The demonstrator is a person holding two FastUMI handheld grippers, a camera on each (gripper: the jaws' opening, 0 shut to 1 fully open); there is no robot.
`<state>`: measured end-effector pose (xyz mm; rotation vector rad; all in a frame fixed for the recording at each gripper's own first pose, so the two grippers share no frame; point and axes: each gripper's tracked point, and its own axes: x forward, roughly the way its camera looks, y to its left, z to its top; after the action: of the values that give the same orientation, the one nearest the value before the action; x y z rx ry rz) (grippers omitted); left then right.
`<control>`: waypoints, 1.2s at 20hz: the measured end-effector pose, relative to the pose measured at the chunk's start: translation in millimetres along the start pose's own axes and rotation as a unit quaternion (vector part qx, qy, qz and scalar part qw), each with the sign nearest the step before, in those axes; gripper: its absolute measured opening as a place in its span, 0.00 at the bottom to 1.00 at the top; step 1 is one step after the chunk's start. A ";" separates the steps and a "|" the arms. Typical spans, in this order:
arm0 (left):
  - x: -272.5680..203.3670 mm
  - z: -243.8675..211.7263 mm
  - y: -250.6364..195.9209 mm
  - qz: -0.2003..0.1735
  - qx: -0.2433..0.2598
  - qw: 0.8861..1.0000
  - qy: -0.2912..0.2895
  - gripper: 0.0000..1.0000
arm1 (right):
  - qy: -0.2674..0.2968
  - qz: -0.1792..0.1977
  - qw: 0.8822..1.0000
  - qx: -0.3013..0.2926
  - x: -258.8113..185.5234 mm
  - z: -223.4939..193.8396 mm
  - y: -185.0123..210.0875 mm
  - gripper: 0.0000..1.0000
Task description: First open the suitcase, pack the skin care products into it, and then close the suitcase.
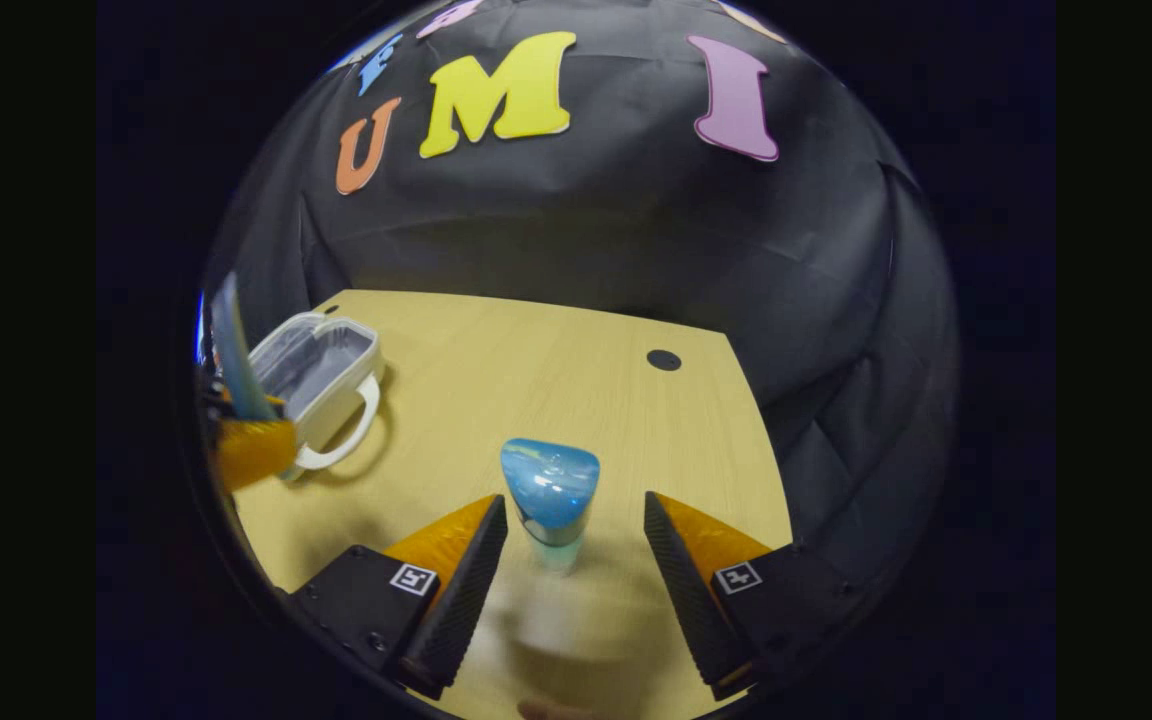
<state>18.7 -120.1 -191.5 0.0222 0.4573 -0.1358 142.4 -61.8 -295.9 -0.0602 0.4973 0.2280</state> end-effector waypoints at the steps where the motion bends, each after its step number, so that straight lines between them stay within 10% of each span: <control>1: -13.9 7.3 9.7 0.006 0.000 1.000 -0.002 0.45 | 0.004 -0.003 1.000 -0.002 6.7 -1.7 1.2 0.82; 4: -47.9 28.0 41.2 0.028 0.013 0.999 -0.015 0.43 | 0.014 -0.017 1.000 0.001 22.5 -8.1 2.0 0.72; 7: -68.6 43.9 74.8 0.046 0.016 0.998 -0.027 0.43 | 0.016 -0.038 0.999 0.012 24.2 -7.2 3.3 0.41; 15: -50.9 47.7 167.6 0.072 0.022 0.997 -0.022 0.44 | 0.020 -0.044 0.998 0.035 -36.6 10.4 34.3 0.34; 24: 52.8 -56.7 236.6 0.069 0.008 0.990 0.120 0.44 | 0.015 -0.062 0.998 0.025 -99.3 23.0 91.3 0.36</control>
<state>72.8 110.6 -267.8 0.0864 0.6930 -0.0010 47.2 9.5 -228.3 -0.0452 0.5269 0.0938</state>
